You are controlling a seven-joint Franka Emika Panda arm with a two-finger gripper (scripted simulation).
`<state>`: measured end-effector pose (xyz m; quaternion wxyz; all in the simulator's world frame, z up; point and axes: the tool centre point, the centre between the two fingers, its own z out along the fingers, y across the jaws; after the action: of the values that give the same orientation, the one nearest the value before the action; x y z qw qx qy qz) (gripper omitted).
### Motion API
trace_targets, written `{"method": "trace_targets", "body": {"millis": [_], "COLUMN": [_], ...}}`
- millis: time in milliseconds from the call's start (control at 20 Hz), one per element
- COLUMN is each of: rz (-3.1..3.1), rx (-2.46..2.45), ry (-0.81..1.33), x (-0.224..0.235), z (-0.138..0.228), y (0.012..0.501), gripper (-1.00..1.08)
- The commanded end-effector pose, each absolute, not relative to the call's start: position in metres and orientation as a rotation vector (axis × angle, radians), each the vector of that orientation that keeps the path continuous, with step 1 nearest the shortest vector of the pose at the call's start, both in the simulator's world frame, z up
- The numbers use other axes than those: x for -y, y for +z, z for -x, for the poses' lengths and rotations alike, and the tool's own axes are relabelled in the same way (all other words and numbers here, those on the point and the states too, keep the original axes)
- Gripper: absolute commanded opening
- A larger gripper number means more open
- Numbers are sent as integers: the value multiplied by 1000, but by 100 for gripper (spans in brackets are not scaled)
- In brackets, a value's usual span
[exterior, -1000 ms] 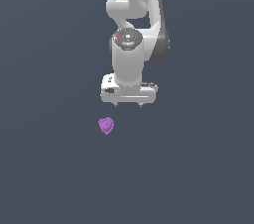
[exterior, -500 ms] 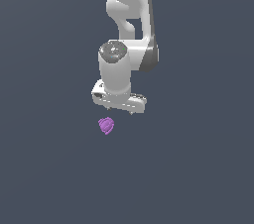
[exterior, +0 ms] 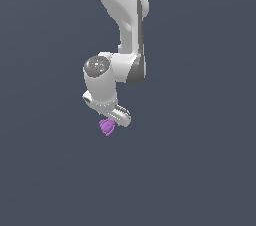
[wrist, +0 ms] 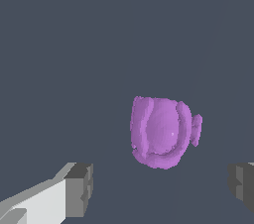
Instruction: Pick up the object and move it to a goal position.
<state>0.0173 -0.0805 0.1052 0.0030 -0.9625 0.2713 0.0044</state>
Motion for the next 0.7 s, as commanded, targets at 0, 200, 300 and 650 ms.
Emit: {"method": "trace_targets", "body": {"millis": [0, 200, 300, 650], "rz": [2997, 2976, 2971, 2971], "rx": [-929, -1003, -1021, -1020], "ry": [7, 2, 0, 2], "x": [89, 98, 100, 100], "z": [-19, -20, -20, -19], "y": [99, 93, 91, 85], "gripper": [100, 100, 100, 100]}}
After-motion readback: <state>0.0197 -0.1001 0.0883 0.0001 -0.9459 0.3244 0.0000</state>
